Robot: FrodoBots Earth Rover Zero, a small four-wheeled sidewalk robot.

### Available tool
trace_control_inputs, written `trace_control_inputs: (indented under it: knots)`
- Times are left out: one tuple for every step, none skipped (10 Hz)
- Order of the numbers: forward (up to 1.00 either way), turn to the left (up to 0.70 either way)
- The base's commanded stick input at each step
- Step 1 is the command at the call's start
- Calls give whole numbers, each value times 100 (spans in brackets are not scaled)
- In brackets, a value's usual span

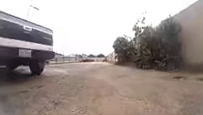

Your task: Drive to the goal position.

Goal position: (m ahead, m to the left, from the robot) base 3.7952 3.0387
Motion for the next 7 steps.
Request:
trace_control_inputs:
  knots:
    - [30, 0]
    - [30, 0]
    - [30, 0]
    - [30, 0]
    - [30, 0]
    - [30, 0]
    - [30, 0]
